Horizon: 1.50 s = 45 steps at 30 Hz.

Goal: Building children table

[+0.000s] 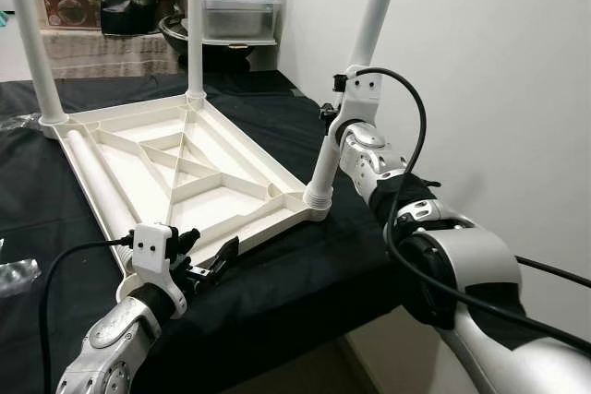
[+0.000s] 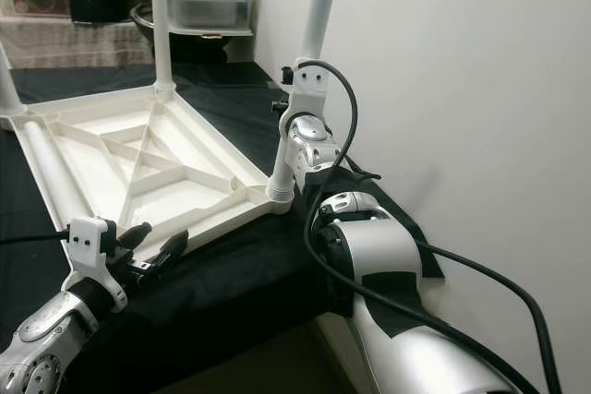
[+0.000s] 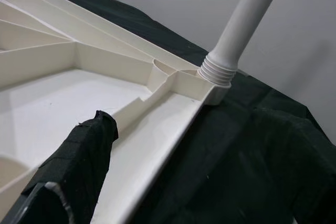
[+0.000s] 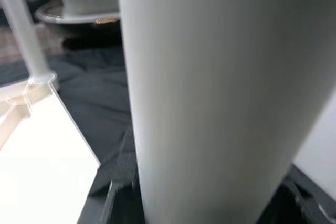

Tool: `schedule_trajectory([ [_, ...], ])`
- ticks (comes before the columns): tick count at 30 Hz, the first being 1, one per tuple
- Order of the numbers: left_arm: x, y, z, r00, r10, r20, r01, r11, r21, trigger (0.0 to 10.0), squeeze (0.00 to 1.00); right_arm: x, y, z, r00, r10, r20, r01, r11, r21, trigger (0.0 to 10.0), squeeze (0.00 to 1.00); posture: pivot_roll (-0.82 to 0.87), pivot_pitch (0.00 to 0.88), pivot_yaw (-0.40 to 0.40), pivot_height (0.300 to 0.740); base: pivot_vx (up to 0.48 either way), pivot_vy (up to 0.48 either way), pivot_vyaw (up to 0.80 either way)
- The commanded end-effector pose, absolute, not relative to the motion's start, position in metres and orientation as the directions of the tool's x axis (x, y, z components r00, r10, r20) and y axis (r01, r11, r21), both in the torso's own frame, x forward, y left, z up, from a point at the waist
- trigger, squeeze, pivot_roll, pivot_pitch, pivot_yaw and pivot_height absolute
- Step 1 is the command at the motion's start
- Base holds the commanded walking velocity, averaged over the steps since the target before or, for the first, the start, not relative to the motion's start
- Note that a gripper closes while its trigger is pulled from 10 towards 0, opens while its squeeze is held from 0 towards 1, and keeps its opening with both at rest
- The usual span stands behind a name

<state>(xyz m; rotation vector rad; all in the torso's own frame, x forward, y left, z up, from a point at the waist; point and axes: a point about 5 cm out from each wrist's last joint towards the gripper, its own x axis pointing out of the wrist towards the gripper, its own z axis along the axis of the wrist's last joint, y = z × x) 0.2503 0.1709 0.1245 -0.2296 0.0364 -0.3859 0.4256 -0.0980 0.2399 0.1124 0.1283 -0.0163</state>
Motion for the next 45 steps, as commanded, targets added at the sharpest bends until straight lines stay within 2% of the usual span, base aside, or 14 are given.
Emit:
schedule_trajectory([
  [1,0.25,0.168,0.127,0.923,-0.385,0.016,0.379,0.899,-0.221,10.0,0.0,0.422,-0.101,0.217,0.975,-0.01,-0.224,0.037,0.993,0.115,10.0,0.0,0.07,0.0,-0.166,0.74,0.259,0.0,0.0],
  [45,0.251,0.162,0.127,0.91,-0.414,0.027,0.408,0.882,-0.235,10.0,0.0,0.424,-0.103,0.227,0.979,0.01,-0.205,0.014,0.993,0.117,10.0,0.0,0.07,0.0,-0.177,0.74,0.017,0.0,0.0],
])
